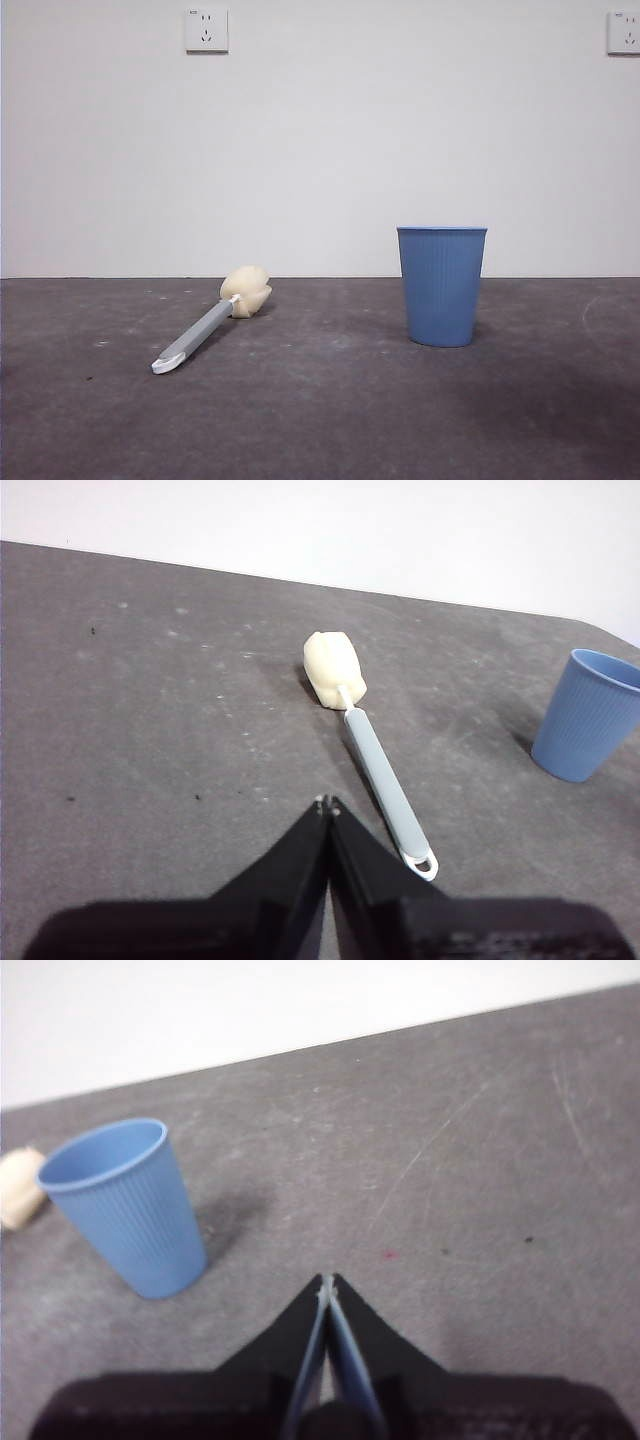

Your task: Pick up the cup brush,pick up the cup,insert the brush into the cup,clean the cup,put the cup brush back,put the cup back to the fixed position on the table

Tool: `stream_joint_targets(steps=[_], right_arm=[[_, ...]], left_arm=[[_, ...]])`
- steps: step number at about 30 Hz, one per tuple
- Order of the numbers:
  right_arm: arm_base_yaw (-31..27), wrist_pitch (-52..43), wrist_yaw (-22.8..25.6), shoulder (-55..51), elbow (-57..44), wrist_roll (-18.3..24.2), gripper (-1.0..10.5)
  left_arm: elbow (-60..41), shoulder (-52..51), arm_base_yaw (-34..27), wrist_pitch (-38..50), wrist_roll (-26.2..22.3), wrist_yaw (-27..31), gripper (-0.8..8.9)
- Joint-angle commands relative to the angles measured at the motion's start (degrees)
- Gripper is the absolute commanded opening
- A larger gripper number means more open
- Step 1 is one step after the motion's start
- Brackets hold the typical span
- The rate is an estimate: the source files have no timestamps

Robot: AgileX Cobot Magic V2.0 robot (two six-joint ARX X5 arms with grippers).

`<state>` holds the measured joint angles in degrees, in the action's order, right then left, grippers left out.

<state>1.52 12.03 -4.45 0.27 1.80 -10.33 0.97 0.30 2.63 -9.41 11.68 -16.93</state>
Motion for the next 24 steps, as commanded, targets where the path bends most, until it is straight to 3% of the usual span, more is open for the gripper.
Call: stream_joint_targets(steps=[1, 3, 11, 18, 24], right_arm=[[0.0, -0.1, 0.0, -0.2, -0.8, -7.4, 0.0], [0.0, 0.0, -0.3, -0.2, -0.7, -7.6, 0.0], [0.2, 0.4, -9.0, 1.7, 3.4, -10.0, -0.1], [0.7, 3.0, -13.2, 8.1, 12.3, -10.1, -0.1], [2.1, 12.7, -19.8, 16.4, 23.1, -4.8, -0.1]], left_arm=[[-0.8, -0.2, -0.1, 0.3, 0.9, -0.2, -0.04], [-0.7, -0.2, -0.1, 0.3, 1.6, -0.3, -0.05], [1.9, -0.2, -0.1, -0.2, 5.7, -4.2, -0.07], [9.0, 1.6, -0.1, -6.8, 6.3, -4.8, -0.06], [17.3, 6.9, -0.1, -13.2, 6.1, -9.6, -0.07]])
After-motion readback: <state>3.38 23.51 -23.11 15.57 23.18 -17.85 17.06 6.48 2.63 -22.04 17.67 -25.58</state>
